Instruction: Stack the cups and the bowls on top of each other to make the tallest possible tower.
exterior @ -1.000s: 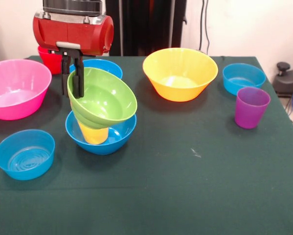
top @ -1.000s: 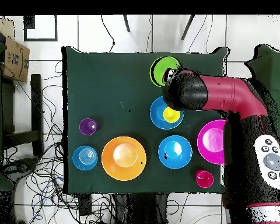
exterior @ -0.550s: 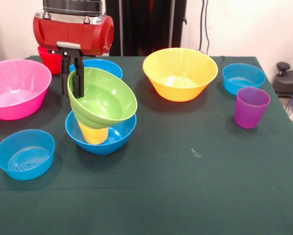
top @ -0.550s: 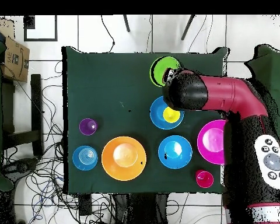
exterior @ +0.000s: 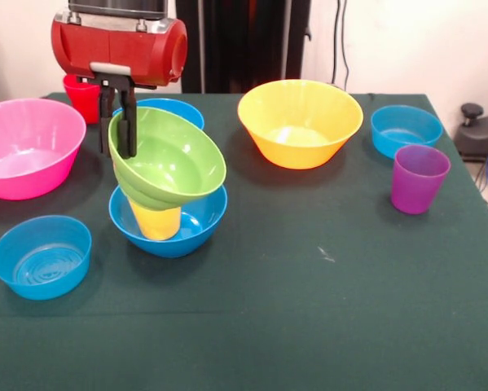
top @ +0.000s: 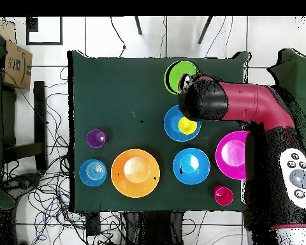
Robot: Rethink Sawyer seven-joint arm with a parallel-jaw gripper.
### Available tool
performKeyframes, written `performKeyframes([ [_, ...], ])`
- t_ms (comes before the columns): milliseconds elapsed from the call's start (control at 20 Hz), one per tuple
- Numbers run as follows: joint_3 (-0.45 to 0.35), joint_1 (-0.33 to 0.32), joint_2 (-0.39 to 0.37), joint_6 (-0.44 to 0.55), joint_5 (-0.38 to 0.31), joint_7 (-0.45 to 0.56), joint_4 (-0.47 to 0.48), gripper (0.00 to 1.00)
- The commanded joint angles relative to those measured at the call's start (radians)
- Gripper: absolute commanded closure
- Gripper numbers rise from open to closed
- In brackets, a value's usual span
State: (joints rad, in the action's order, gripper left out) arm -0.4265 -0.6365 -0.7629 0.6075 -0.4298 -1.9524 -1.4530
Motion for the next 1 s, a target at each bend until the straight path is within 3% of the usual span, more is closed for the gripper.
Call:
performKeyframes([
  [50, 0.005, -0.010, -0.022, 0.023, -0.007, 0.037, -0.140, 1.00],
  [1000, 0.005, -0.022, -0.051, -0.018, -0.018, 0.010, -0.206, 1.00],
])
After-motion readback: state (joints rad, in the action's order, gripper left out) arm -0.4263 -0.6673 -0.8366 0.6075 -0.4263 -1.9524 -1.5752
